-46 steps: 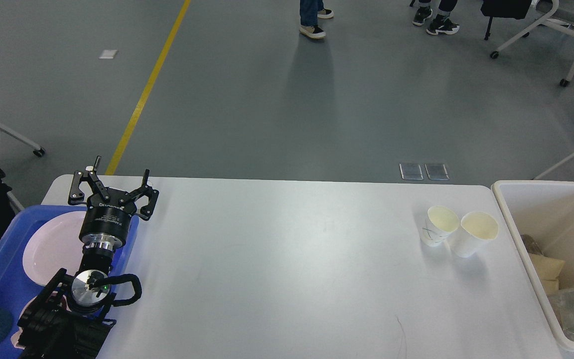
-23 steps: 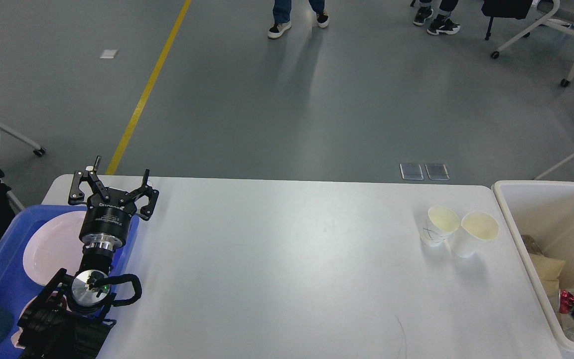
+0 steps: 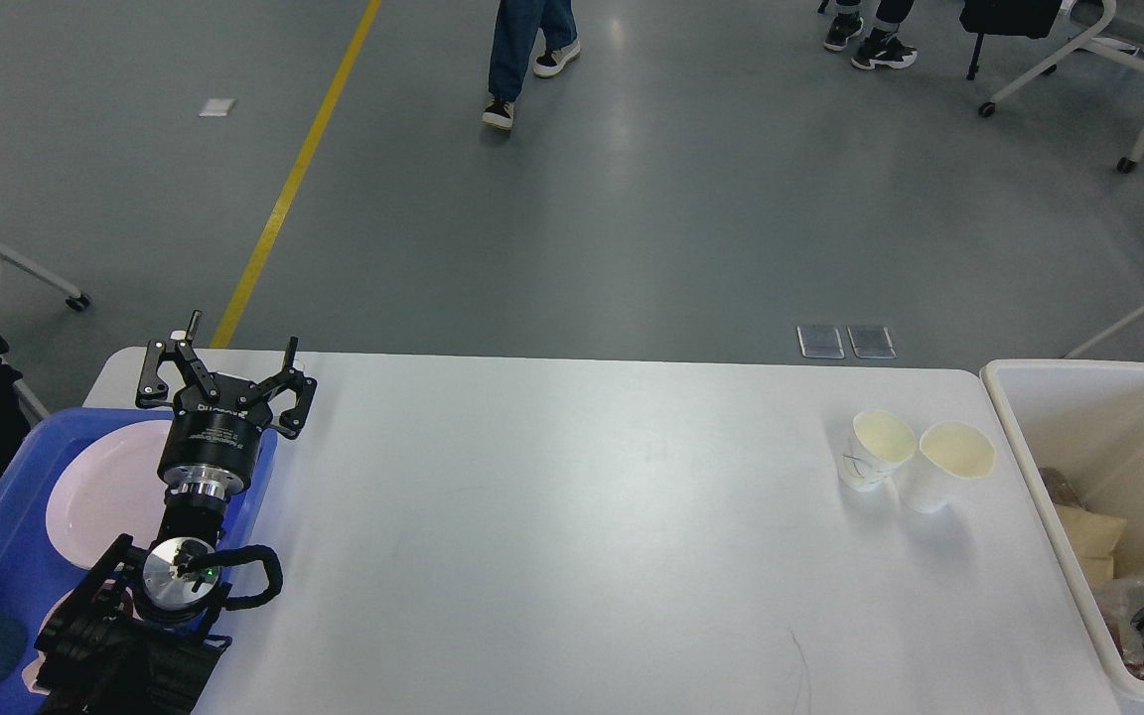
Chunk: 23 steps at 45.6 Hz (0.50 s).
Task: Tidy desktop
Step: 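Raise the right gripper out of the bin above the cups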
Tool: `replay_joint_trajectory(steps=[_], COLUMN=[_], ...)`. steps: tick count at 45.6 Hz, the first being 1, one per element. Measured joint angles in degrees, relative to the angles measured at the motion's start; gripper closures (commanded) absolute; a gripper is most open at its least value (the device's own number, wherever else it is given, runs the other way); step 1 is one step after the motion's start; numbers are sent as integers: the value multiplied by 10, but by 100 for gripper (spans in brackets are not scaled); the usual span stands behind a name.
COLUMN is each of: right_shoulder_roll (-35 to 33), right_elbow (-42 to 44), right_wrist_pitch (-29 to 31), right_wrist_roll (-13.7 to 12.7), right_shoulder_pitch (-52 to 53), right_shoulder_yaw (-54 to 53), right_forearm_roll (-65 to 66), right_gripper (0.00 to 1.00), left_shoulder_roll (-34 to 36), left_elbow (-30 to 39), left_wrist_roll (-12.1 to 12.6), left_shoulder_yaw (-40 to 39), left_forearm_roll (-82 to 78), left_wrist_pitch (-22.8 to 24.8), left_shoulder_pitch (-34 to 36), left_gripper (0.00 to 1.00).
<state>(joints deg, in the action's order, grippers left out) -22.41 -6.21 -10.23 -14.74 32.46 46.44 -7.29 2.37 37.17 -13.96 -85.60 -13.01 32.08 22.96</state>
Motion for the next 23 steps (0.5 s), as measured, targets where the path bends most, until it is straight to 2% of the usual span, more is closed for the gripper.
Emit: replay_joint_trajectory(steps=[12,16,23], right_shoulder_roll=[-9,-40,-103], right_elbow=[-27,-78,-208], right_wrist_pitch=[9,31,107], right_wrist_roll=[2,1,-4], right_shoulder_pitch=[23,66,190], right_shoulder_yaw=[-1,1,32], right_forearm_roll=[1,6,26], right_gripper=[0,0,0], left_shoulder_roll=[0,0,0], left_elbow=[0,0,0], left_wrist_roll=[0,0,0], left_shoulder_yaw=[0,0,0], left_forearm_roll=[0,0,0], left_wrist_pitch=[0,0,0], left_shoulder_pitch=[0,0,0], left_gripper=[4,4,4])
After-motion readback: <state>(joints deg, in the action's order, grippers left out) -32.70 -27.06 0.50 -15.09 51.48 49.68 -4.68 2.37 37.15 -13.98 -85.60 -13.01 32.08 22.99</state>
